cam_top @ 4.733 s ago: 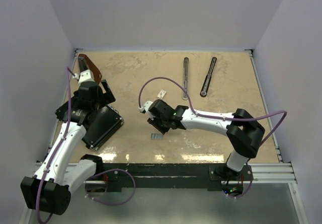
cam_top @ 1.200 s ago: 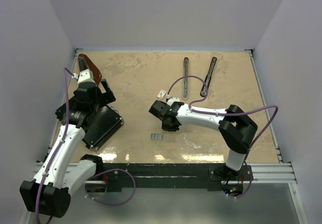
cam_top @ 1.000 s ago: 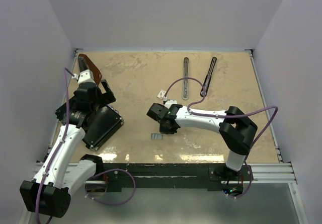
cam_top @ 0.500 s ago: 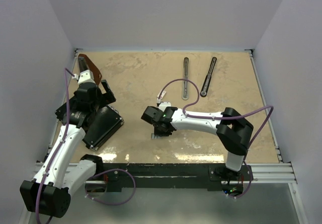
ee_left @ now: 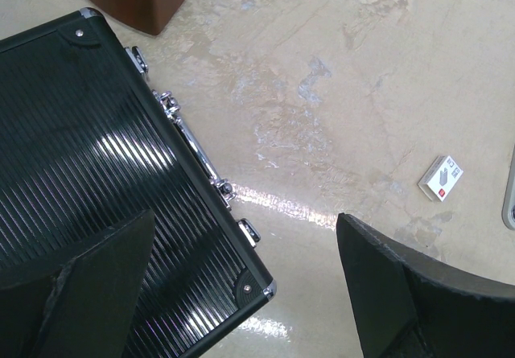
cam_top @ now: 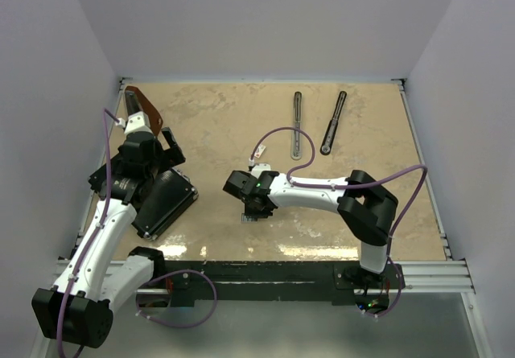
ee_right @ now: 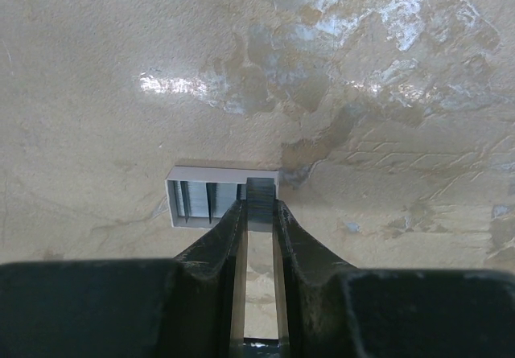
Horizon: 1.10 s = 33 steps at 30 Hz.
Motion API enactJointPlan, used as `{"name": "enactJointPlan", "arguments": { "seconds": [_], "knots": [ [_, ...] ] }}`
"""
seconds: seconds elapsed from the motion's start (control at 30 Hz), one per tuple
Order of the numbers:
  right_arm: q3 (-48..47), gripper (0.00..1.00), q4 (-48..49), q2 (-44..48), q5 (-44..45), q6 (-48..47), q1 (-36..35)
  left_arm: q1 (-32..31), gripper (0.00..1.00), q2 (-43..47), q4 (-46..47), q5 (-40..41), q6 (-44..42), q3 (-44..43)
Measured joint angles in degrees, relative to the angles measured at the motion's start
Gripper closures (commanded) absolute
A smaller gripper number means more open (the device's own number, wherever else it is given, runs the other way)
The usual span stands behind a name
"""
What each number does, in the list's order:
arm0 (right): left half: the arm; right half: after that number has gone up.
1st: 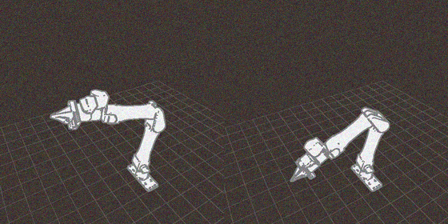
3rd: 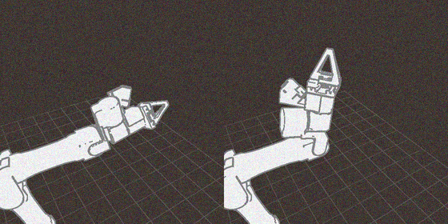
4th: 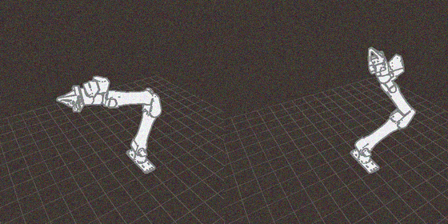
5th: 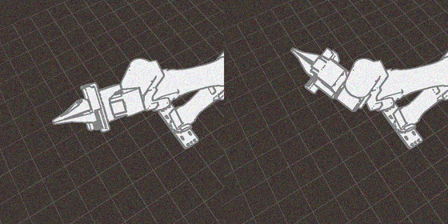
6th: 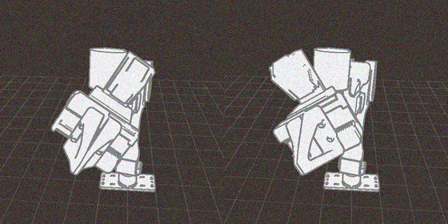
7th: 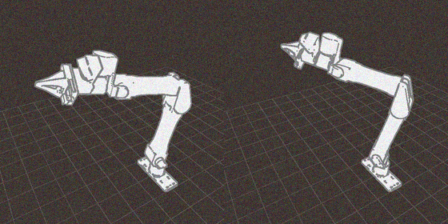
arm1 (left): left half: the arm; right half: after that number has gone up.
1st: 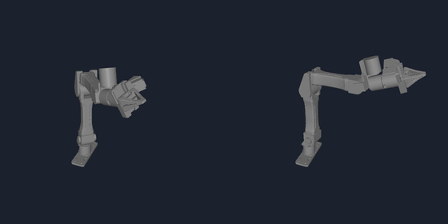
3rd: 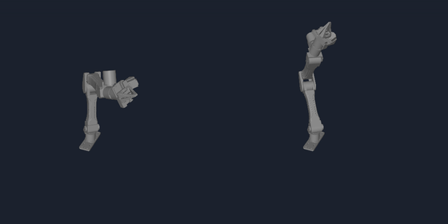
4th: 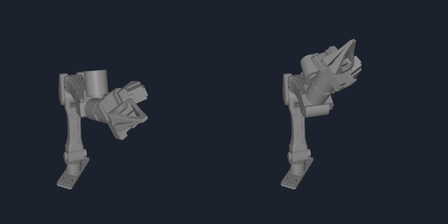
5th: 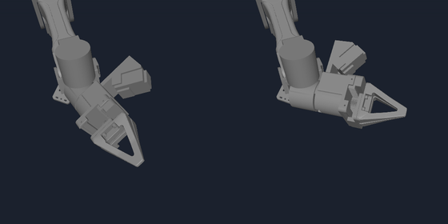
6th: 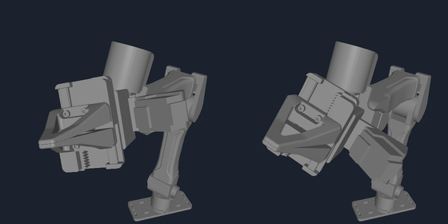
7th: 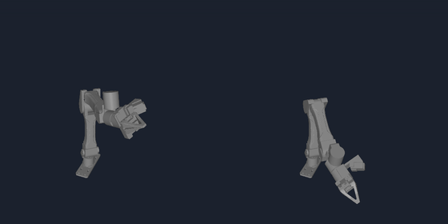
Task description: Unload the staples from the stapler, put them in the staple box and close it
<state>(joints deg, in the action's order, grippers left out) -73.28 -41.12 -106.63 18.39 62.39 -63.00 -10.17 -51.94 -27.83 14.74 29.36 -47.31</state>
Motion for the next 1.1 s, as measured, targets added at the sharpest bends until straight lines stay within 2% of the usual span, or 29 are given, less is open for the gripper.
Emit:
{"name": "enactJointPlan", "arguments": {
  "seconds": [1.1],
  "knots": [
    [-0.66,0.77,-0.92,0.0,0.04,-0.55,-0.74,0.0,0.01,-0.02,0.0,0.0,0.0,0.0]
  ]
}}
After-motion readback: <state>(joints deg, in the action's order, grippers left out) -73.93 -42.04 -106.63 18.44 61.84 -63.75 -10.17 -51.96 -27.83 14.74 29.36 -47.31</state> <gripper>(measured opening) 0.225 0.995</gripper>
